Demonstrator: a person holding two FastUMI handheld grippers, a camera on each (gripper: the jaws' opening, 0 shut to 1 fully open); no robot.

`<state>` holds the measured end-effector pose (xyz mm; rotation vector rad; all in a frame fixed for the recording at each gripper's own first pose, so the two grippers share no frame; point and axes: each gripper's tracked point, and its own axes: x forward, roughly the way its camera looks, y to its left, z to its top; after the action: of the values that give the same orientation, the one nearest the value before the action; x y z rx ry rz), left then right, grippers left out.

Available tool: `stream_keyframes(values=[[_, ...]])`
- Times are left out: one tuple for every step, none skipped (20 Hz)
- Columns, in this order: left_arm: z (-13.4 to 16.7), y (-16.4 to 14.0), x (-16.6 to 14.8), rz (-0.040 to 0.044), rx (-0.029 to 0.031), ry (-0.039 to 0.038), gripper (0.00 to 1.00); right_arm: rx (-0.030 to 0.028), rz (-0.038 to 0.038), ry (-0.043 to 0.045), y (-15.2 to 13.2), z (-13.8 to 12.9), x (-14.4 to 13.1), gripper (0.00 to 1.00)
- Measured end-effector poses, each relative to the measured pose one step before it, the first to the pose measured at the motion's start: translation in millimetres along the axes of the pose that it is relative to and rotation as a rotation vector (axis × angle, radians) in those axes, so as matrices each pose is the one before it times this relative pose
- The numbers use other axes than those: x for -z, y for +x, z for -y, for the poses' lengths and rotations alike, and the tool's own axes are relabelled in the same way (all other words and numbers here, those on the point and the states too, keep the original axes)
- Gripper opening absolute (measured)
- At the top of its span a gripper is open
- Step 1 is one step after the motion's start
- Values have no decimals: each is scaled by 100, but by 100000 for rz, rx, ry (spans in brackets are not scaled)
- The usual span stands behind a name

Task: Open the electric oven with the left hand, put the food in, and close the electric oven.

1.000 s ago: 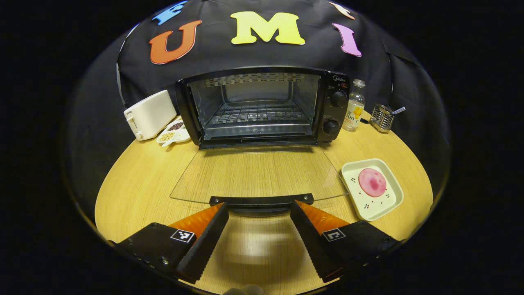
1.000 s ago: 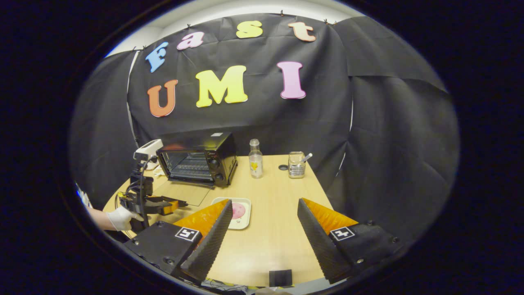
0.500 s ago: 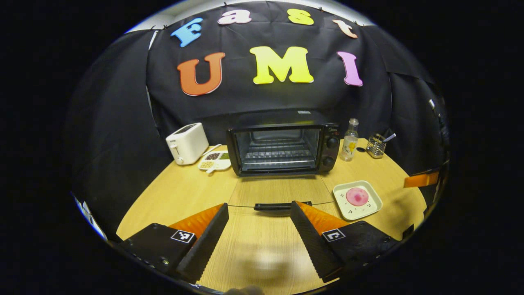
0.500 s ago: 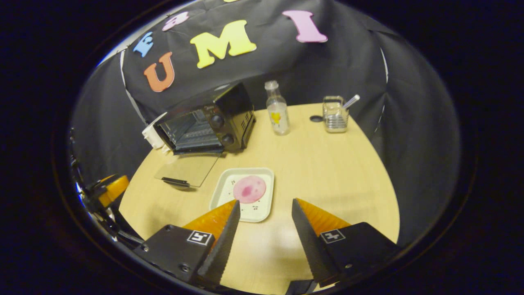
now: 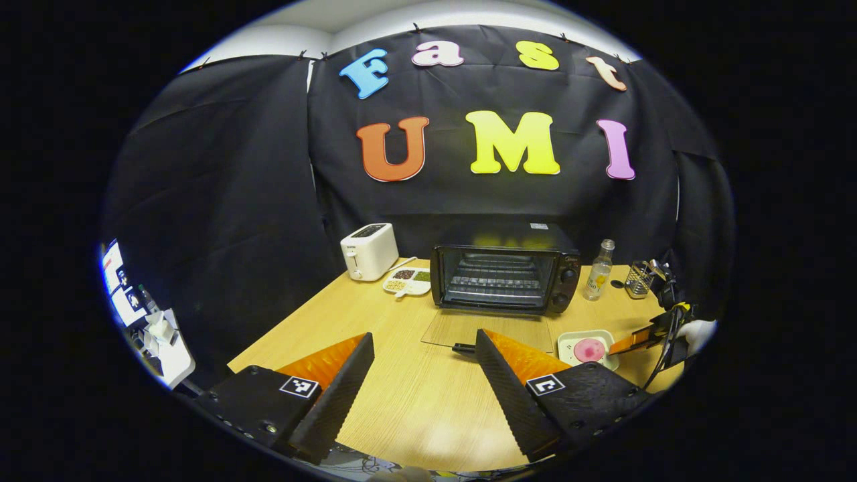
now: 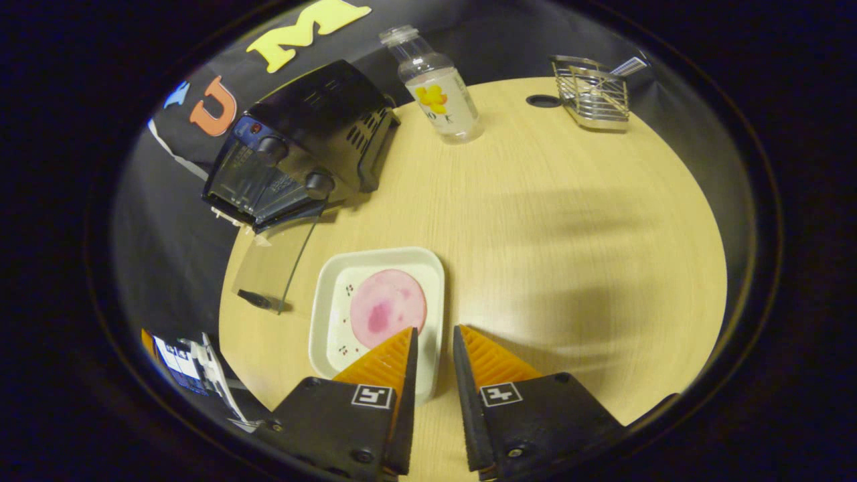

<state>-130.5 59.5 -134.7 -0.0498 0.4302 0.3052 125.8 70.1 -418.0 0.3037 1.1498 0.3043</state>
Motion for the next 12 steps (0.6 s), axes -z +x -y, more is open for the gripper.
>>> stream_keyframes(values=[[44, -271, 41, -340, -852, -292, 97, 744, -2734, 507, 120, 13, -76, 31], [-74, -375, 14, 210, -1132, -298, 97, 2339, -2996, 70, 283, 337, 6, 22], [-59, -207, -145, 540, -933, -504, 97, 1434, -2772, -243, -33, 106, 20, 15], [15, -255, 34, 38, -793, -862, 97, 254, -3460, -488, -101, 69, 46, 6], [91, -125, -6, 205, -561, -936, 97, 124, -2866, 269, 35, -6, -107, 6], [76, -186, -40, 482, -403, -796, 97, -1120, -2355, 953, -14, 14, -85, 5], [147, -49, -69, 608, -213, -522, 97, -2254, -1623, 1040, -11, -37, 75, 5], [116, -89, -242, 608, -211, -320, 97, -3310, -840, 1883, 97, -36, -78, 4], [67, -86, -324, 1191, 339, -139, 97, -3862, -411, 2696, -49, -39, 16, 4], [113, -53, -187, 575, 290, 117, 97, -3769, 949, 3326, -117, 0, -49, 4], [-47, -12, -194, 225, 185, 577, 97, -4080, 1583, 3091, -143, -137, 207, 4], [31, -136, -369, 472, 485, 751, 97, -4418, 2398, 3191, -317, -307, 164, 4]])
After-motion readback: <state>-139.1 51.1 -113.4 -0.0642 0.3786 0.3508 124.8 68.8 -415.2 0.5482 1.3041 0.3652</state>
